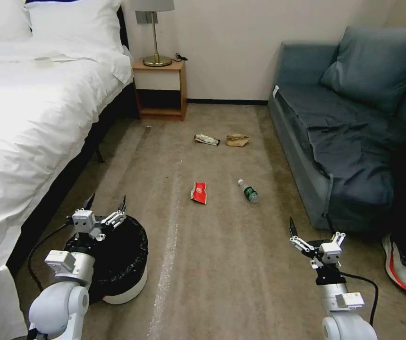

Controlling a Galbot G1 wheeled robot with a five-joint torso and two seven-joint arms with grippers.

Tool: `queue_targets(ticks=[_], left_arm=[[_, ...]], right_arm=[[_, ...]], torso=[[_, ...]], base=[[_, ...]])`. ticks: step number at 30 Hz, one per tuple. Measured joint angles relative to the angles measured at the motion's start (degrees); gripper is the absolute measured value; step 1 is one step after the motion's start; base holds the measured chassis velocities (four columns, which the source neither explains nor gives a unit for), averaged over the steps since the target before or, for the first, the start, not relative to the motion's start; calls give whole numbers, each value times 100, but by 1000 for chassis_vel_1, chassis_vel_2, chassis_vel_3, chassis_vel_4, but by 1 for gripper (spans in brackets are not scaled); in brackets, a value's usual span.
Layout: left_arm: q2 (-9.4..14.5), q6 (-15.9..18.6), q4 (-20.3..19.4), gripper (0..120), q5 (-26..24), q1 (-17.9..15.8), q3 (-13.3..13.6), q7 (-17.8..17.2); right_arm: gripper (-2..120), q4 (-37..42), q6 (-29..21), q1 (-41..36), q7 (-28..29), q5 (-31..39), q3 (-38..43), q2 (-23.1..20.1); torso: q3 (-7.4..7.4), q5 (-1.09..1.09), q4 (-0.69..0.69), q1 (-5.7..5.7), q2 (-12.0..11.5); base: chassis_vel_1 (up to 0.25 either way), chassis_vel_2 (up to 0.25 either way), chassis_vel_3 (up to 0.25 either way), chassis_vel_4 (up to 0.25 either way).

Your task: Pick up the trash bin, then pick up the garbage on the floor and place it into the trash bin.

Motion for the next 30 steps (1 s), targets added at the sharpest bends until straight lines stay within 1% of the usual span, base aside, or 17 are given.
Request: queue_targets(ticks=[19, 23, 25, 26, 27, 28, 29, 30], left_arm=[[-32, 5, 7, 96, -5, 27, 9, -12], [-44, 24, -39, 97, -3, 73, 11, -84], [-106, 98, -208, 97, -32, 232, 12, -279], [-106, 98, -208, 97, -32, 232, 12, -279], [-138, 218, -361, 97, -31, 360, 9, -535], [-166, 418, -531, 96, -31, 487, -2, -871], [-166, 418, -531, 96, -31, 487, -2, -871], [-191, 623, -685, 94, -63, 598, -21, -1191]], right_arm=[[100, -44, -8, -12, 17, 69, 34, 34], [100, -39, -11, -22, 22, 79, 37, 37], [100, -37, -10, -23, 22, 80, 50, 38], [100, -37, -10, -23, 22, 80, 50, 38], [100, -46, -8, -22, 20, 81, 59, 38], [100, -71, 2, -21, 17, 81, 70, 38], [100, -71, 2, -21, 17, 81, 70, 38], [100, -98, 17, -18, 11, 80, 77, 39]], torso=[[0, 0, 0, 0, 0], [0, 0, 0, 0, 0], [0, 0, -1, 0, 0], [0, 0, -1, 0, 0], [0, 0, 0, 0, 0], [0, 0, 0, 0, 0], [0, 0, 0, 0, 0], [0, 0, 0, 0, 0]], base=[[0, 0, 0, 0], [0, 0, 0, 0], [0, 0, 0, 0], [0, 0, 0, 0], [0, 0, 0, 0], [0, 0, 0, 0], [0, 0, 0, 0], [0, 0, 0, 0]])
